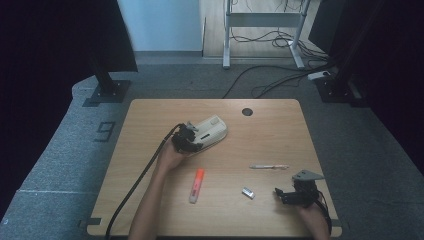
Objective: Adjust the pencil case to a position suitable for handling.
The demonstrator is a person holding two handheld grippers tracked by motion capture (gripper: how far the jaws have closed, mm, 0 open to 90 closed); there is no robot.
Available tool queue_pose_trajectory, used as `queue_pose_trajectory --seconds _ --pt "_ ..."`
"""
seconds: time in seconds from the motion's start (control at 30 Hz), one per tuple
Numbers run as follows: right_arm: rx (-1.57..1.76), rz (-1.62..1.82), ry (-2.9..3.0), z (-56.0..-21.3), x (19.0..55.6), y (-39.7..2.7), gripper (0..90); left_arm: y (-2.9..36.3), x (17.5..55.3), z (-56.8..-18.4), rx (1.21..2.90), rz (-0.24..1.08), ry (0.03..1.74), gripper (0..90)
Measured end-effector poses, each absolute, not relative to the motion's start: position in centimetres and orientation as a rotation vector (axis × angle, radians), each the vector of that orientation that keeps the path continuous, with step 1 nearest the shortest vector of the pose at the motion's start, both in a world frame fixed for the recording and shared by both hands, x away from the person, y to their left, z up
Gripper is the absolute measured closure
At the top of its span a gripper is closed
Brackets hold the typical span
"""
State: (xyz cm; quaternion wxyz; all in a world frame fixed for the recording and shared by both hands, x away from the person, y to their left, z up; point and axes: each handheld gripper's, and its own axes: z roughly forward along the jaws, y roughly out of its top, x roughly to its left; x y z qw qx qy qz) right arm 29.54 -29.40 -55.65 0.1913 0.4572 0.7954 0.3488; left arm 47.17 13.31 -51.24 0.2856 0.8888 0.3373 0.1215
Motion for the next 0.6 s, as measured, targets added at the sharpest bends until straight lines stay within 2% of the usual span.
queue_pose_trajectory --seconds 0.6 --pt "1.284 0.98 2.234 -55.7 29.5 -29.4 6.0 15.8 42.0 -51.4 2.312 0.312 0.945 50.6"
